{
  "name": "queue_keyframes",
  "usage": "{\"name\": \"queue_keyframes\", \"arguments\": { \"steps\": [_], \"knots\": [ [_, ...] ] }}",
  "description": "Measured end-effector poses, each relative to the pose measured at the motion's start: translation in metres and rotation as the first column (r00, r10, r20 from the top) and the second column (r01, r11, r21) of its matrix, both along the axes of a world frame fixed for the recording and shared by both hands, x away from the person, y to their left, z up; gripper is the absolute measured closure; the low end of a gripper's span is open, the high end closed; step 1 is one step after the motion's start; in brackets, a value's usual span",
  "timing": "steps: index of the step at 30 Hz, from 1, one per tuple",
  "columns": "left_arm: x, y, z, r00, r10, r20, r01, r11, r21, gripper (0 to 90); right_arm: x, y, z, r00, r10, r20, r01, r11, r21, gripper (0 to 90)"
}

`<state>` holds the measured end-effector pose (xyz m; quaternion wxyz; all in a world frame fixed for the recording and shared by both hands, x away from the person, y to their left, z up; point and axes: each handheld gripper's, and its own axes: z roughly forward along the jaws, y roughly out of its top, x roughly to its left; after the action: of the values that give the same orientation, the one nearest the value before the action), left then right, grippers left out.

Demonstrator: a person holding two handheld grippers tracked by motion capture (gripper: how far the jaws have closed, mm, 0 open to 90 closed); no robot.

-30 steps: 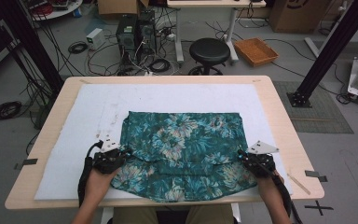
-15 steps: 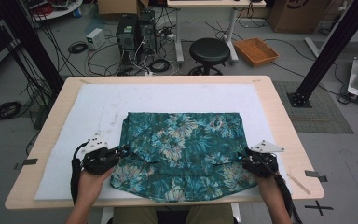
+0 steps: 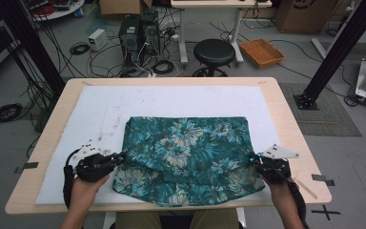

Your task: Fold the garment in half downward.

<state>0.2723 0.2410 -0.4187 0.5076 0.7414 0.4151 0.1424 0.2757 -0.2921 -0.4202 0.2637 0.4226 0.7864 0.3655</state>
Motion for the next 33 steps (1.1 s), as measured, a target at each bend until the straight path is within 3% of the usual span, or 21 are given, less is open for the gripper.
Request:
{"name": "queue_keyframes", "arguments": {
  "steps": [6,9,11,12,14,15,18,20,22,23,25,27,30,31,32,33],
  "knots": [
    [-0.014,0.008,0.006,0.9990,-0.043,-0.006,0.043,0.9980,-0.047,89.0,-0.019,-0.007,0.023,0.9995,0.026,0.020,-0.026,1.000,0.010,89.5],
    [-0.018,0.012,0.008,0.9993,-0.037,-0.002,0.037,0.9983,-0.046,89.5,-0.026,-0.009,0.029,0.9995,0.026,0.018,-0.026,1.000,0.017,89.5],
    [-0.019,0.014,0.005,0.9999,-0.013,-0.007,0.013,0.9998,-0.016,89.5,-0.025,-0.010,0.028,0.9997,0.023,-0.002,-0.023,1.000,0.016,89.3],
    [-0.019,0.013,0.001,0.9999,0.006,-0.013,-0.006,0.9998,0.020,89.2,-0.024,-0.010,0.026,0.9996,0.023,-0.013,-0.023,1.000,0.011,89.2],
    [-0.018,0.009,-0.004,0.9993,0.034,-0.018,-0.033,0.9982,0.050,79.0,-0.021,-0.008,0.015,0.9988,0.021,-0.044,-0.021,1.000,-0.008,85.7],
    [-0.018,0.007,-0.005,0.9990,0.043,-0.011,-0.042,0.9975,0.056,70.8,-0.020,-0.007,0.009,0.9989,0.010,-0.047,-0.010,1.000,-0.004,75.5],
    [-0.018,-0.003,-0.004,0.9990,0.034,0.030,-0.036,0.9961,0.081,53.4,-0.021,-0.007,0.004,0.9998,-0.020,-0.004,0.020,0.999,0.044,60.2],
    [-0.019,-0.009,-0.003,0.9986,0.013,0.050,-0.018,0.9960,0.088,52.4,-0.023,-0.006,0.004,0.9995,-0.028,0.014,0.027,0.998,0.065,58.9],
    [-0.020,-0.021,-0.004,0.9980,-0.015,0.062,0.007,0.9919,0.127,51.5,-0.029,0.011,0.002,0.9965,0.082,0.016,-0.083,0.991,0.103,58.9],
    [-0.020,-0.021,-0.004,0.9980,-0.015,0.062,0.007,0.9919,0.127,51.5,-0.031,0.020,0.001,0.9899,0.141,0.011,-0.142,0.984,0.110,59.0],
    [-0.018,-0.025,-0.006,0.9980,-0.021,0.060,0.013,0.9916,0.129,51.6,-0.035,0.040,-0.002,0.9632,0.268,0.016,-0.269,0.958,0.101,59.7],
    [-0.016,-0.026,-0.007,0.9982,-0.020,0.057,0.012,0.9923,0.123,51.7,-0.035,0.059,-0.004,0.9352,0.354,0.014,-0.354,0.932,0.077,61.5],
    [-0.014,-0.025,-0.007,0.9980,-0.018,0.061,0.011,0.9932,0.116,51.8,-0.026,0.079,-0.006,0.9071,0.421,-0.020,-0.418,0.906,0.066,63.2],
    [-0.013,-0.024,-0.007,0.9979,-0.018,0.062,0.011,0.9933,0.115,51.8,-0.026,0.079,-0.006,0.9071,0.421,-0.020,-0.418,0.906,0.066,63.2],
    [-0.012,-0.023,-0.008,0.9983,-0.018,0.056,0.011,0.9937,0.111,51.8,-0.019,0.089,-0.007,0.8868,0.461,-0.035,-0.458,0.886,0.069,64.6],
    [-0.012,-0.023,-0.008,0.9983,-0.018,0.056,0.011,0.9937,0.111,51.8,-0.019,0.089,-0.007,0.8868,0.461,-0.035,-0.458,0.886,0.069,64.6]
  ]
}}
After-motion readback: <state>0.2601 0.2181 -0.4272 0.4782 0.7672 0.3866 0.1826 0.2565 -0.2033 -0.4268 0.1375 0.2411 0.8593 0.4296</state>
